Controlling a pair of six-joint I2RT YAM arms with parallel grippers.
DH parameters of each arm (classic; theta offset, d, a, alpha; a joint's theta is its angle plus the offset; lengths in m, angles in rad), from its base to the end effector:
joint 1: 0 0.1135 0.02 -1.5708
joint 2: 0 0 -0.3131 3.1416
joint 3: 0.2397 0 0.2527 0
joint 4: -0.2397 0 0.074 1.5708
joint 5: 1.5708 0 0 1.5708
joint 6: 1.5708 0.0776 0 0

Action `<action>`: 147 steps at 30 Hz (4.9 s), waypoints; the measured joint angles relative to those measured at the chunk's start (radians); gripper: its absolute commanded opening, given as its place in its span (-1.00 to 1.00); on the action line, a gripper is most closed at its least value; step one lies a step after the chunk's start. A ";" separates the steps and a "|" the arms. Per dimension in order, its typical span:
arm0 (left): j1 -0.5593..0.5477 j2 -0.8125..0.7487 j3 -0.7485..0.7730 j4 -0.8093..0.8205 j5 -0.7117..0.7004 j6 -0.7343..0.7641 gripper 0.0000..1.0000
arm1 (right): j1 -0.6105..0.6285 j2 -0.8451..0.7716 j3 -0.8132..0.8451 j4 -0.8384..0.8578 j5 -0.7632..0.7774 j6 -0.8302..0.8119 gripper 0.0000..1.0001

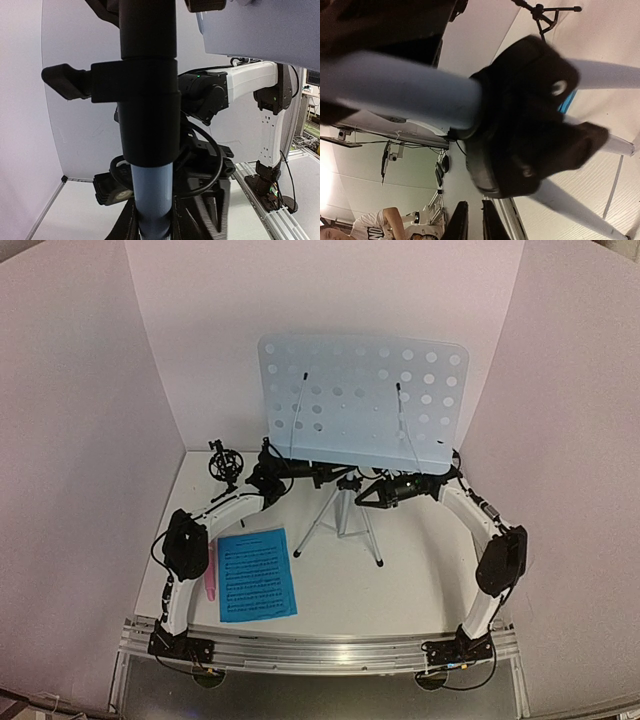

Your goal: Set up the instrument practice props

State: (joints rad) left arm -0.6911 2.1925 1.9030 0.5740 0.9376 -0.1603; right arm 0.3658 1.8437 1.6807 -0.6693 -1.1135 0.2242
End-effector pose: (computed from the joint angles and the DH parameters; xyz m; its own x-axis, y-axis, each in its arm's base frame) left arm 0.3992 -0.4114 0.3891 0.0581 -0.1707 -0.9836 0.9954 -0.0653 0.0702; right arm 0.3759 0.2186 0.3543 -0.8338 -0.2142 -0.5088 -0.5504 0.2502 0.7966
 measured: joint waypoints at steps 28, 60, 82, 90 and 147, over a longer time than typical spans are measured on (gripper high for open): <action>-0.002 0.000 0.000 -0.007 -0.008 0.008 -1.00 | -0.088 0.097 0.197 0.001 0.066 -0.502 0.35; -0.001 0.000 0.007 -0.023 0.001 0.023 -1.00 | -0.068 0.179 0.215 0.075 -0.071 -0.544 -0.80; 0.001 0.000 0.006 -0.015 0.015 0.027 -1.00 | -0.046 0.110 0.140 0.159 0.042 -0.132 -1.00; 0.004 0.000 0.000 0.001 0.026 0.030 -1.00 | -0.038 0.091 0.118 0.181 0.094 0.266 -1.00; 0.003 0.000 -0.007 0.011 -0.002 0.030 -1.00 | -0.033 0.001 -0.036 0.403 0.216 -0.074 -0.13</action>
State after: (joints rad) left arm -0.6880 2.1925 1.8960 0.5852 0.9351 -0.1303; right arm 0.3326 1.8451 1.6452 -0.2666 -0.8975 0.1505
